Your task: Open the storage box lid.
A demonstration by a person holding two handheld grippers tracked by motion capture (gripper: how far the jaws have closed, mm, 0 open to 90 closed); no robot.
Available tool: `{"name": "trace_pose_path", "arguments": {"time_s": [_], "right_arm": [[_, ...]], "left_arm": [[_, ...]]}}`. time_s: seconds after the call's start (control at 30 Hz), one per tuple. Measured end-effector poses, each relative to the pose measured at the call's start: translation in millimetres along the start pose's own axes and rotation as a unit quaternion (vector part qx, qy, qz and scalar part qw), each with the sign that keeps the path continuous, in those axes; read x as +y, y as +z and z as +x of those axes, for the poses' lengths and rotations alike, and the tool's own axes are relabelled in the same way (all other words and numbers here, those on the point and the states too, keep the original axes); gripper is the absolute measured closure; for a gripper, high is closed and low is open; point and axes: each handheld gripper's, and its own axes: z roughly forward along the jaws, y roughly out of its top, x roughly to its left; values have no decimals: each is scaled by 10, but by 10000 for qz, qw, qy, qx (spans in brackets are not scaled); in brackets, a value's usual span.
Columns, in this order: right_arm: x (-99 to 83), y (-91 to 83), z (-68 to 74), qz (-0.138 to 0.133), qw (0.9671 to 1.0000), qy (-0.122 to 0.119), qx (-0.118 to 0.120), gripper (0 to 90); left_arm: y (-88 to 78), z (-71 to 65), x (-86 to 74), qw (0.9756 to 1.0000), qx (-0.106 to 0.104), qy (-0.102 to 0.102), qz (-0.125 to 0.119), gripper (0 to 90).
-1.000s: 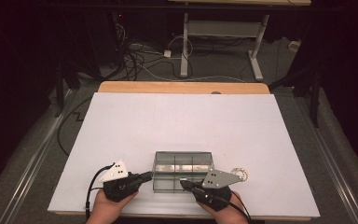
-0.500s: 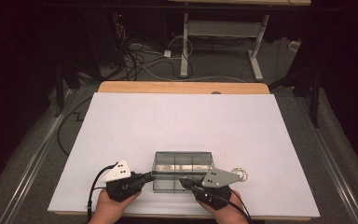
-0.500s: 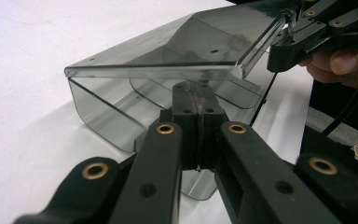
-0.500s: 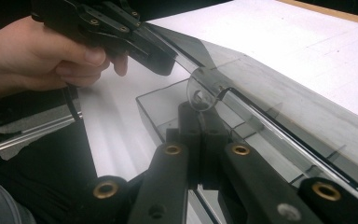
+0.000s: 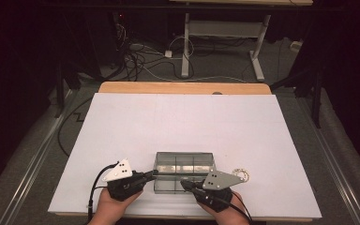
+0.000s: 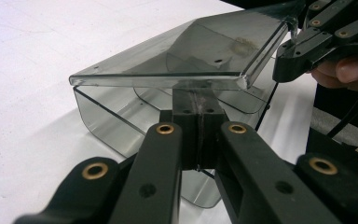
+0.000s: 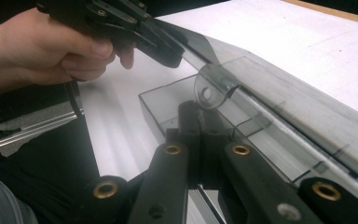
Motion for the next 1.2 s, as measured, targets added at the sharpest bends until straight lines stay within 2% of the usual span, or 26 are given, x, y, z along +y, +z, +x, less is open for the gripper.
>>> {"name": "trace_pose_path", "arguments": {"time_s": [0.37, 0.77, 1.03, 1.2], "right_arm": [[-100, -88, -78, 93, 9997, 72, -192, 900], [-189, -304, -239, 103, 9984, 162, -531, 900], [-270, -521, -408, 9, 9950, 285, -958, 900], [-321, -622, -515, -98, 9913, 390, -1251, 900]], "left_arm": [[-2, 9, 10, 10000, -23, -34, -32, 880], [89, 93, 110, 9999, 68, -31, -125, 880], [131, 137, 141, 9998, 103, -47, -154, 880], [125, 176, 151, 9997, 160, -78, -189, 880]]}}
